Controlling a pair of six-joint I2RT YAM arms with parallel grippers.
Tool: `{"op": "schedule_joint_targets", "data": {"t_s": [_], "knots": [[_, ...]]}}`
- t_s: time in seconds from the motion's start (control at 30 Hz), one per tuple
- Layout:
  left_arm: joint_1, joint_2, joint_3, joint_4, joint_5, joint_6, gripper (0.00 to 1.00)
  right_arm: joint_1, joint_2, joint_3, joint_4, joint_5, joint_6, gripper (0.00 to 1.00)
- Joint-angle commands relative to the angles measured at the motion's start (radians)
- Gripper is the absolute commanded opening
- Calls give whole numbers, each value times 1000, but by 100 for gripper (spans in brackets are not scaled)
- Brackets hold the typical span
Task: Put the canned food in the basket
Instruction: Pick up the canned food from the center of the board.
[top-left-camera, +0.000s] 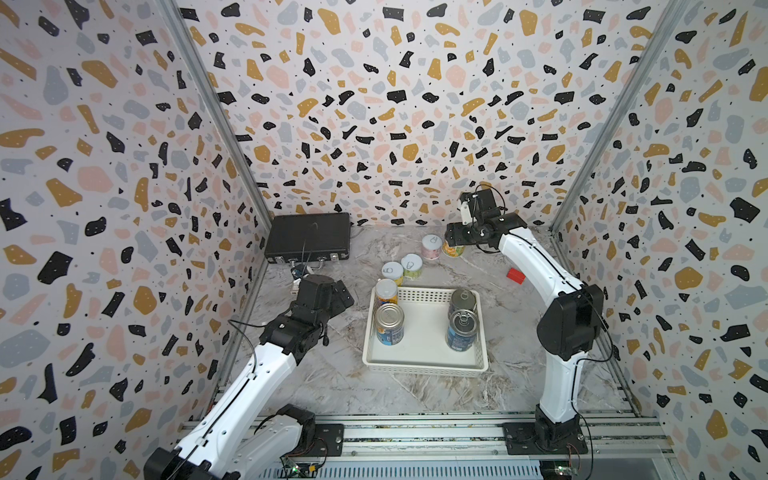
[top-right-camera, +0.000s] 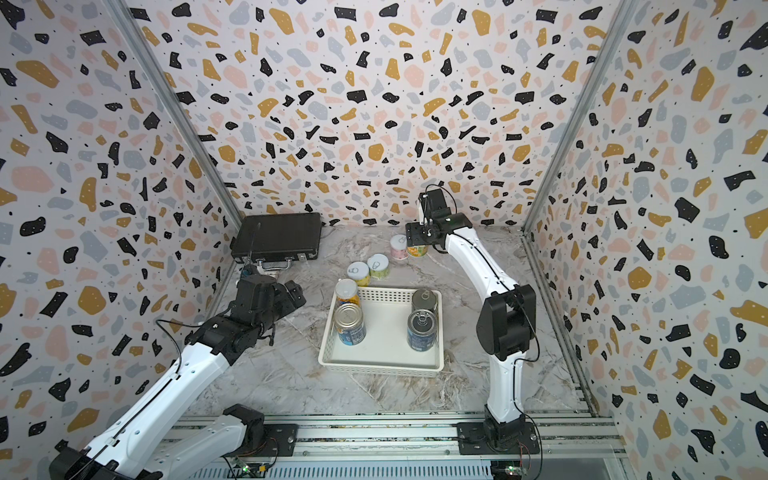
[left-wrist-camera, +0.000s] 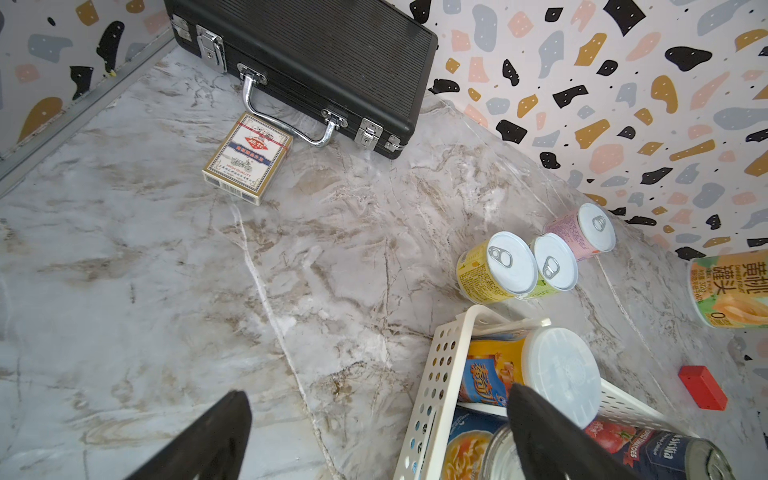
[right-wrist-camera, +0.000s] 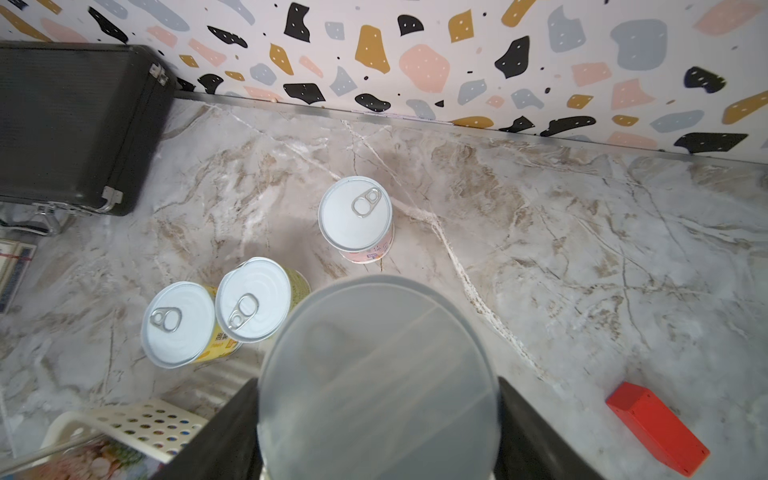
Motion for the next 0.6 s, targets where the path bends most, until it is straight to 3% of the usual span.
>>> {"op": "schedule_joint_targets", "data": {"t_s": [0.0,0.27,0.57], "knots": [[5,-2,16,36,11,5,100,4,-131,-34,24,4,24,33],[6,-5,14,37,16,4,100,40,-309,-163,25,-6,62,33],[6,-4,14,36,15,4,100,184,-511,-302,2,13,74,34]]}}
